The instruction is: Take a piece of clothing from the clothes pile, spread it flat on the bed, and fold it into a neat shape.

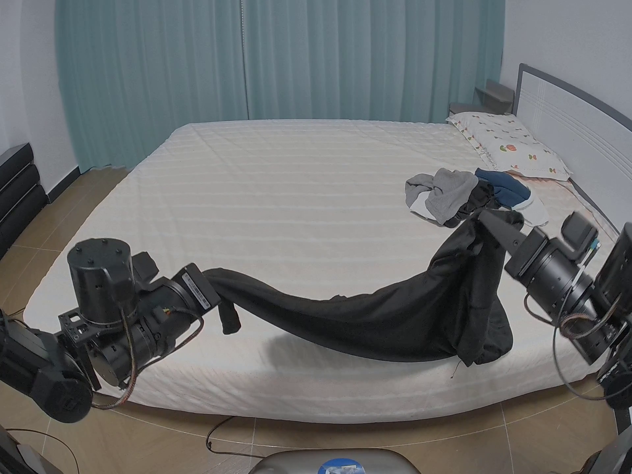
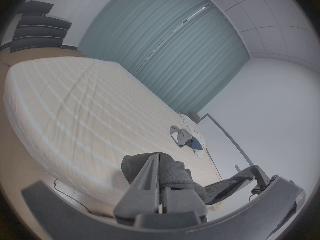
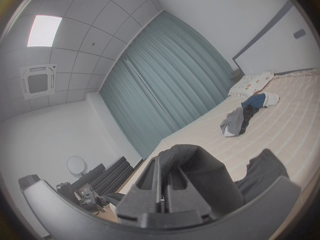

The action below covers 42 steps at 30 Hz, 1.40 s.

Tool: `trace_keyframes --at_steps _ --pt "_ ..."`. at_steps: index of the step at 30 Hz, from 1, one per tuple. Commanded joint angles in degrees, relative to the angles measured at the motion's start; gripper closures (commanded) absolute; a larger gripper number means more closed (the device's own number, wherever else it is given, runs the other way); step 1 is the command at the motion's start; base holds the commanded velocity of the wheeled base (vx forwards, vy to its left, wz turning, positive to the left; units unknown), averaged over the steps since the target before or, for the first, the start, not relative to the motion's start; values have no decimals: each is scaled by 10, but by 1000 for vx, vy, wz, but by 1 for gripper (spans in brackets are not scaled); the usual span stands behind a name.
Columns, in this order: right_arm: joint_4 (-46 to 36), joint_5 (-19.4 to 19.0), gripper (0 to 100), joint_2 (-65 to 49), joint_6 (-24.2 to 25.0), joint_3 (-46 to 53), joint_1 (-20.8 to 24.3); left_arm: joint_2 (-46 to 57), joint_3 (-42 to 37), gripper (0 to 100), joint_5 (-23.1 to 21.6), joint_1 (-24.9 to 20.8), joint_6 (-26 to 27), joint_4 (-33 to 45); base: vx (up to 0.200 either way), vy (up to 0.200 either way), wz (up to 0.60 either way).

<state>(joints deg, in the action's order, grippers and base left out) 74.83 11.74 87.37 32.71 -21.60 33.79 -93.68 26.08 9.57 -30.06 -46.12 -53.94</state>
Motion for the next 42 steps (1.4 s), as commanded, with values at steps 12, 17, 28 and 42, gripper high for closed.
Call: trace_keyframes --at_steps 12,17,28,42 --pt "-364 -10 100 -174 -22 -408 -76 106 320 100 -3 104 9 363 0 0 0" --pt "-376 -15 100 -99 -22 -427 -114 83 385 100 -5 104 5 421 0 0 0" --pt "-297 -8 100 112 -23 -476 -166 -97 459 100 0 106 6 408 182 0 0" --pt "-159 -6 100 416 -37 -558 -164 -384 604 100 22 117 10 313 200 0 0"
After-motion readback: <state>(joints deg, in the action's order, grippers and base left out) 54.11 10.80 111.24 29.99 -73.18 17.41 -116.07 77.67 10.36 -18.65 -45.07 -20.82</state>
